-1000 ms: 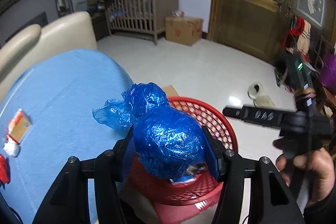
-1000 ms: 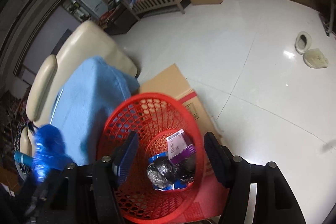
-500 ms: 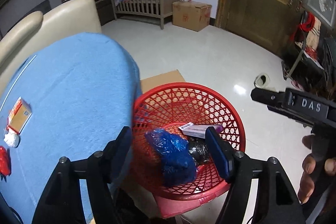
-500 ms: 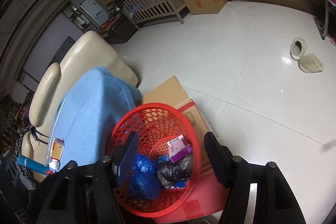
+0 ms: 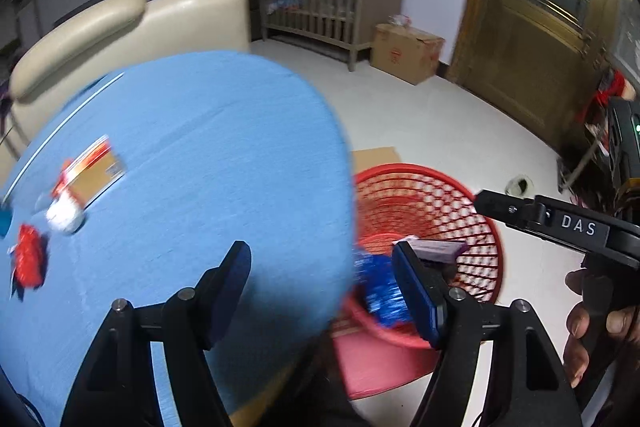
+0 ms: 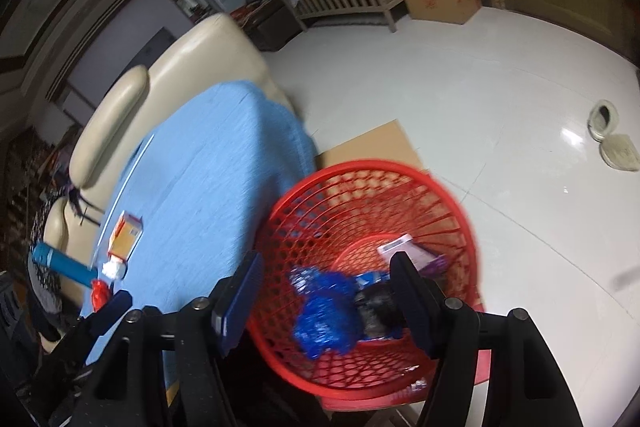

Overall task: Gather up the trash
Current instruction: 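Reach the left tool to the red plastic bag and close on it, then grasp the red-and-white medicine box with the right tool while the left tool holds the red bag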

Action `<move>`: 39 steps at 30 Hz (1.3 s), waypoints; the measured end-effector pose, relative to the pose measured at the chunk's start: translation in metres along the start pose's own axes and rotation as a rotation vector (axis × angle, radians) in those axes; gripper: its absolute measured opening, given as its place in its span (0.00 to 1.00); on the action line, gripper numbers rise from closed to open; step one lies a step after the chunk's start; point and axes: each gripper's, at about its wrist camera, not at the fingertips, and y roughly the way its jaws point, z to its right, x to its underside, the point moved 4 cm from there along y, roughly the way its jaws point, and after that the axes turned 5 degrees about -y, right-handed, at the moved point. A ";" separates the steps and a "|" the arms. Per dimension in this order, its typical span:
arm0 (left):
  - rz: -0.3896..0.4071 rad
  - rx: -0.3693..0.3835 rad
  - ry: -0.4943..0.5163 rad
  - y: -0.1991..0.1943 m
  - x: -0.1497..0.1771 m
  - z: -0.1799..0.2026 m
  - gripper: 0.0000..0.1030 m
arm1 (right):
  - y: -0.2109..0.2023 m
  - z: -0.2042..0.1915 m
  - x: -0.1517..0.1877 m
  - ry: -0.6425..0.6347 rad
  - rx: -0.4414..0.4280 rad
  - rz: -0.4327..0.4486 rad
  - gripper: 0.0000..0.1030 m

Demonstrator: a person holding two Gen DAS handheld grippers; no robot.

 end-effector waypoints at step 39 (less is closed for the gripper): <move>0.095 -0.334 -0.464 -0.033 0.078 -0.318 0.41 | 0.178 -0.348 0.013 -0.630 -0.139 -0.176 0.67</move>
